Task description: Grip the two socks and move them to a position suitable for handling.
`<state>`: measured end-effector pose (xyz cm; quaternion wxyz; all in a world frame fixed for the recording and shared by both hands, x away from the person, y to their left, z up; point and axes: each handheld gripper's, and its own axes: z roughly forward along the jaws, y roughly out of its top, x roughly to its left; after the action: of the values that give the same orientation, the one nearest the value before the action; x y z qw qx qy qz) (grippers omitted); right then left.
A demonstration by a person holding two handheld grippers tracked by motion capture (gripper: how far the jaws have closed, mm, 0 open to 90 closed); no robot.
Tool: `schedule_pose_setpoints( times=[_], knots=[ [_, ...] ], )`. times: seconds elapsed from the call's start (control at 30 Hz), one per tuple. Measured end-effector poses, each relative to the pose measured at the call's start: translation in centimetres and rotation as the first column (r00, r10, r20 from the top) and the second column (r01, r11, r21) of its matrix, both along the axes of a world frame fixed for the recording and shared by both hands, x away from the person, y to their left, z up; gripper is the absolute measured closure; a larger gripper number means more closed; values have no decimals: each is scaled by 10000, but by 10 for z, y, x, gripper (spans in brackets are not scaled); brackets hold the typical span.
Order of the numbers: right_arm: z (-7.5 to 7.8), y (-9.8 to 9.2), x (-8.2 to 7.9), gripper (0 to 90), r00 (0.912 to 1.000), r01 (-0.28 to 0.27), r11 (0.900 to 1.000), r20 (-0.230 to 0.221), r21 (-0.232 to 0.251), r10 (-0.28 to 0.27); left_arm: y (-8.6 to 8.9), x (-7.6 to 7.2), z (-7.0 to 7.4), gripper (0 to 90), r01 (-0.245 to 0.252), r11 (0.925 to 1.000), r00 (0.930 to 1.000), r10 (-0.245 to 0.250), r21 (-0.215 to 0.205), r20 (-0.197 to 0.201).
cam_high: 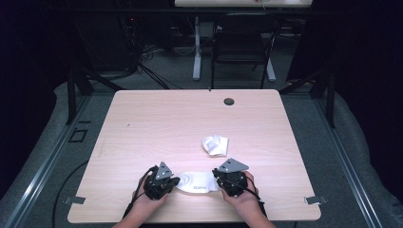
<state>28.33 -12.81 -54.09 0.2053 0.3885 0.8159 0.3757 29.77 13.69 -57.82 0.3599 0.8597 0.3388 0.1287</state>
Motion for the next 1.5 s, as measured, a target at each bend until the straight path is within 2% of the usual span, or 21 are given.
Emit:
schedule_pose_setpoints(
  times=[0.23,0.3,0.47,0.57,0.6,0.63,0.7,0.73,0.8,0.93,1.07,1.13,1.23,1.5],
  knots=[
    [-11,-14,2,858,9981,360,9993,-492,-106,-364,1,-1,0,896,-103,9999,9999,102,-29,-98],
    [-18,-17,2,854,9961,456,9985,-743,-293,-476,1,0,0,896,-96,9999,9999,95,-29,-95],
    [-19,-19,2,835,9939,513,9984,-969,-249,-535,2,-1,0,895,-84,10000,9999,83,-19,-100],
    [-16,-22,0,822,9941,691,9974,-821,-208,-706,1,-1,1,896,-78,10000,9999,78,-13,-99],
    [-13,-23,0,821,9949,730,9973,-692,-75,-734,1,-1,1,896,-71,10000,9999,71,-3,-102],
    [-7,-23,-3,821,9964,808,9967,-272,122,-804,1,0,1,896,-69,10000,9999,69,-2,-99],
    [-5,-22,-5,822,9967,812,9964,-114,238,-809,1,-1,0,895,-81,10000,9999,81,-20,-115],
    [-2,-21,-6,824,9976,681,9970,102,380,-685,1,-1,0,896,-80,10000,9999,80,-22,-113],
    [-1,-16,-6,824,9987,496,9978,58,445,-499,1,-1,1,896,-63,10000,9999,63,12,-90],
    [-16,-5,0,822,9991,151,9995,-381,-266,-161,1,-1,0,896,-71,10000,9999,71,-19,-109],
    [-23,-7,5,824,9973,324,9991,-657,-264,-341,2,0,0,896,-70,10000,9999,69,-47,-104],
    [-29,-12,7,828,9948,443,9976,-892,-534,-490,2,0,0,895,-52,10000,9999,52,-38,-92],
    [-33,-16,9,832,9919,537,9967,-1117,-614,-603,3,0,0,895,-36,10000,9999,35,-54,-134],
    [-32,-19,4,842,9911,599,9956,-1147,-716,-678,5,0,0,895,-3,9997,9995,-5,-240,-329]
  ],
)
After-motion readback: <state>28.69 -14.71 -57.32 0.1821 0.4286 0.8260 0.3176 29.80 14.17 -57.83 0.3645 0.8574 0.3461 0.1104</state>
